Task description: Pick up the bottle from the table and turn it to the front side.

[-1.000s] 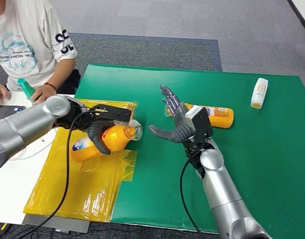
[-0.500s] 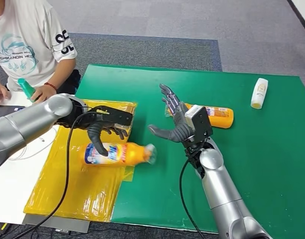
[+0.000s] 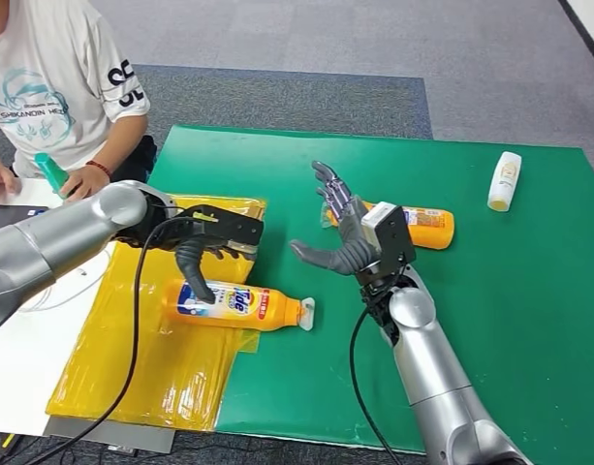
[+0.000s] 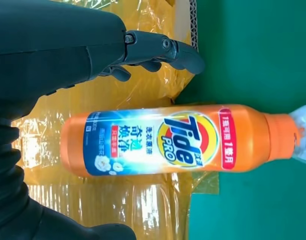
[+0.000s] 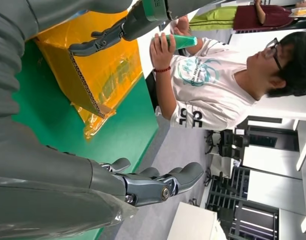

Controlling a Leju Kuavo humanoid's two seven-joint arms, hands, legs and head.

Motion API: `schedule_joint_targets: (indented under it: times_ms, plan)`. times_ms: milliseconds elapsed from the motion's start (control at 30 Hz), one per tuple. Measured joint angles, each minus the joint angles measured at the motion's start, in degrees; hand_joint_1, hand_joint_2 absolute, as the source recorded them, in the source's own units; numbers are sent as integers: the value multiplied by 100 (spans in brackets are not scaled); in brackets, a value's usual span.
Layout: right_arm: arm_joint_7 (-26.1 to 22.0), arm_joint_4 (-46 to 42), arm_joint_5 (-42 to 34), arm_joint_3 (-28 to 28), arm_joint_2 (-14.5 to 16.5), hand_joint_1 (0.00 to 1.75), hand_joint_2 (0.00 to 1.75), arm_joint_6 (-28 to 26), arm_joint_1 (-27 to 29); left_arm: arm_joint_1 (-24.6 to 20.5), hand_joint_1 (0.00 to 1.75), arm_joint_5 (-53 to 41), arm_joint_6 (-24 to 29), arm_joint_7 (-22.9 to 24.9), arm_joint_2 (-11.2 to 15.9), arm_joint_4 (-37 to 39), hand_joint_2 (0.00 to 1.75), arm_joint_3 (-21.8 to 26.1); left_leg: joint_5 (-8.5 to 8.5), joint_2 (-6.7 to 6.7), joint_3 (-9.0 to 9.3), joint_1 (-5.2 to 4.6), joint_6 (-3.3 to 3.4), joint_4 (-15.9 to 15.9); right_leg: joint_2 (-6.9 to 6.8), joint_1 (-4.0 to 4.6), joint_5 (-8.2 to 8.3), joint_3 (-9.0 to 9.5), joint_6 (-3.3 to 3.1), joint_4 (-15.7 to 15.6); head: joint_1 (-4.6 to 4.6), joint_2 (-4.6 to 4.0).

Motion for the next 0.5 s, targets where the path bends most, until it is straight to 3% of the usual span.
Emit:
schedule_joint_targets:
  times_ms: [133, 267, 400, 500]
  plan:
    - [-4, 4, -2, 0, -5, 0, 175, -38, -3, 19, 0, -237, 295, -430, -19, 0, 175, -2, 1, 0, 0, 0, 1, 0, 0, 0, 0, 0, 0, 0, 1, -1]
    - [-64, 6, -259, -4, -46, 0, 175, 197, 39, 338, 0, -922, 1304, -1737, -19, -52, 175, 211, 0, 0, 2, -1, 2, 0, 1, -1, 0, 2, 0, -1, 1, -1]
    - [-198, 75, -1176, -19, -210, 0, 175, 1308, 158, 1346, 0, -1780, 2265, -2952, 94, -498, 175, 1091, -3, 1, 3, -3, 1, 0, 1, -2, -3, 3, 1, -1, 1, -1]
    - [-319, 174, -1516, -34, -346, 0, 175, 1744, 265, 2194, 0, -2295, 2562, -3354, 160, -946, 175, 1843, -7, 1, 2, -3, 1, 0, 2, -2, -6, 1, 0, -2, 0, -2]
